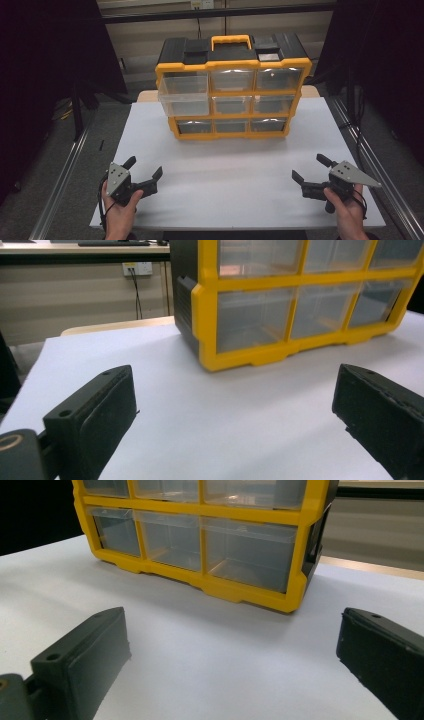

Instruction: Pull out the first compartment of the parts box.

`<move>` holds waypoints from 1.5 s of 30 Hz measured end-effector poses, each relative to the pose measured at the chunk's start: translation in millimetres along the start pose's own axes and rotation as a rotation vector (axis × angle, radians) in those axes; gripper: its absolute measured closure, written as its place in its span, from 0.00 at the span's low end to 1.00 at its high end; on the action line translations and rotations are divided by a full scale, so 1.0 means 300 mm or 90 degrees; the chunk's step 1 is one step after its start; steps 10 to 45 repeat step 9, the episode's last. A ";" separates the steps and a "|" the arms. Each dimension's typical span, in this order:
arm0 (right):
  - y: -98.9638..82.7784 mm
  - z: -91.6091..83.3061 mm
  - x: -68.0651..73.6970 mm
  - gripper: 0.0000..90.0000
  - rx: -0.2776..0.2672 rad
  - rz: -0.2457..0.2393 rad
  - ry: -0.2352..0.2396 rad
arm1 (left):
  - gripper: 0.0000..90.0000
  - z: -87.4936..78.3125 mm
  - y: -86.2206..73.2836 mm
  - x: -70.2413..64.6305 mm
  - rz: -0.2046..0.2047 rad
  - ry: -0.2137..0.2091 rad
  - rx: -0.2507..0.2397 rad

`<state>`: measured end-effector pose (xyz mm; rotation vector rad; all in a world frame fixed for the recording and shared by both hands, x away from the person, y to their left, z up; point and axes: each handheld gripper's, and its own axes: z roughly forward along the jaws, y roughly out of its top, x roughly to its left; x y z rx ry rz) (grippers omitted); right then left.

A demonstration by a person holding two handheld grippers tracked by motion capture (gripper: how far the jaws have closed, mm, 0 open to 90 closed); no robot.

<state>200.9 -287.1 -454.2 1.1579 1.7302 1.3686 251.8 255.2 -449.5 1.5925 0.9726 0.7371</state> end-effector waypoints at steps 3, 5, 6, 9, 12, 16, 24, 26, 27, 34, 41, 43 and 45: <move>0.000 0.004 -0.002 0.00 0.002 -0.001 -0.004 | 0.04 0.010 0.009 0.007 0.023 0.003 -0.011; 0.000 0.008 -0.001 0.00 0.005 -0.001 -0.003 | 0.04 0.016 0.010 0.008 0.020 -0.005 -0.012; 0.000 0.010 0.000 0.00 0.006 -0.003 -0.002 | 0.04 0.016 0.011 0.007 0.024 0.002 -0.007; 0.001 0.013 0.000 0.00 0.010 -0.003 0.002 | 0.04 0.016 0.010 0.007 0.015 -0.003 -0.012; 0.001 0.013 0.000 0.00 0.010 -0.003 0.002 | 0.04 0.016 0.010 0.007 0.015 -0.003 -0.012; 0.001 0.013 0.000 0.00 0.010 -0.003 0.002 | 0.04 0.016 0.010 0.007 0.015 -0.003 -0.012; 0.001 0.013 0.000 0.00 0.010 -0.003 0.002 | 0.04 0.016 0.010 0.007 0.015 -0.003 -0.012; 0.001 0.013 0.000 0.00 0.010 -0.003 0.002 | 0.04 0.016 0.010 0.007 0.015 -0.003 -0.012; 0.001 0.013 0.000 0.00 0.010 -0.003 0.002 | 0.04 0.016 0.010 0.007 0.015 -0.003 -0.012; 0.001 0.013 0.000 0.00 0.010 -0.003 0.002 | 0.04 0.016 0.010 0.007 0.015 -0.003 -0.012; 0.001 0.013 0.000 0.00 0.010 -0.003 0.002 | 0.04 0.016 0.010 0.007 0.015 -0.003 -0.012; 0.001 0.013 0.000 0.00 0.010 -0.003 0.002 | 0.04 0.016 0.010 0.007 0.015 -0.003 -0.012; 0.001 0.013 0.000 0.00 0.010 -0.003 0.002 | 0.04 0.016 0.010 0.007 0.015 -0.003 -0.012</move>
